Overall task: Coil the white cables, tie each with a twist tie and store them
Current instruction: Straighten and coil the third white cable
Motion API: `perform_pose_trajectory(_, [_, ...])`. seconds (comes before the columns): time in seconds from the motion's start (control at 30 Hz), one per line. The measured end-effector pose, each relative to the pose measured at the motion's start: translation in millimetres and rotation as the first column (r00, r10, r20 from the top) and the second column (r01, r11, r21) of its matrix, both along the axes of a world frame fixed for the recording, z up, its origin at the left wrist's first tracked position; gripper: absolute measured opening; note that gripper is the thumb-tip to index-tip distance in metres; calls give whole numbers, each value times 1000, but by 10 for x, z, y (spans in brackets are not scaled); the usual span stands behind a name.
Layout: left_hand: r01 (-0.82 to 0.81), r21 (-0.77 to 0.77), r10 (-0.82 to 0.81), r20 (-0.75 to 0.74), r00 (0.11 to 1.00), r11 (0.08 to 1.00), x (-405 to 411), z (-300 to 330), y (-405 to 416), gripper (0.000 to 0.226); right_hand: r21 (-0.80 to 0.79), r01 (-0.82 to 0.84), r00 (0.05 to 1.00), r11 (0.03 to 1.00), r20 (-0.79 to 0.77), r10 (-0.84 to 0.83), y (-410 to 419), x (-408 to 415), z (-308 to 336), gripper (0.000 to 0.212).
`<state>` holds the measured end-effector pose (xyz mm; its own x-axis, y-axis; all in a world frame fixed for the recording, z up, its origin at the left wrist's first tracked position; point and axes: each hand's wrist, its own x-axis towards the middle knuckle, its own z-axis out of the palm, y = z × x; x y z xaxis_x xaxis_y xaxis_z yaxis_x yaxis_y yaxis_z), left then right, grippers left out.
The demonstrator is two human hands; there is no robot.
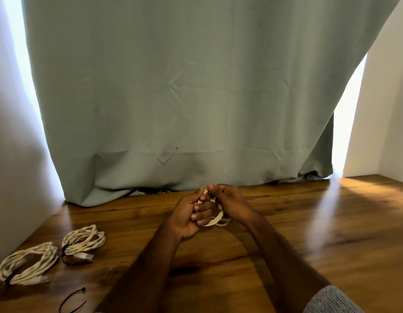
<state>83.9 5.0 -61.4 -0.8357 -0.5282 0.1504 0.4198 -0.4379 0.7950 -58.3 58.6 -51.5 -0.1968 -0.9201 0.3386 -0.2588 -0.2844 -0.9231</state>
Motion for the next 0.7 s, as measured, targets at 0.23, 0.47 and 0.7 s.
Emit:
perform_pose_trajectory(0.23, [-19, 39, 21, -69, 997, 999, -7, -32, 26, 47, -76, 54, 998, 996, 33, -52, -71, 103, -20, 54])
perform_pose_trajectory(0.47, [236, -3, -234, -157, 960, 972, 64, 34, 48, 49, -120, -76, 971, 990, 218, 101, -1, 149, 62, 38])
perform_pose_trajectory(0.7, [110, -45, -109, 20, 994, 993, 55, 67, 71, 63, -108, -118, 980, 987, 145, 133, 98, 59, 56, 46])
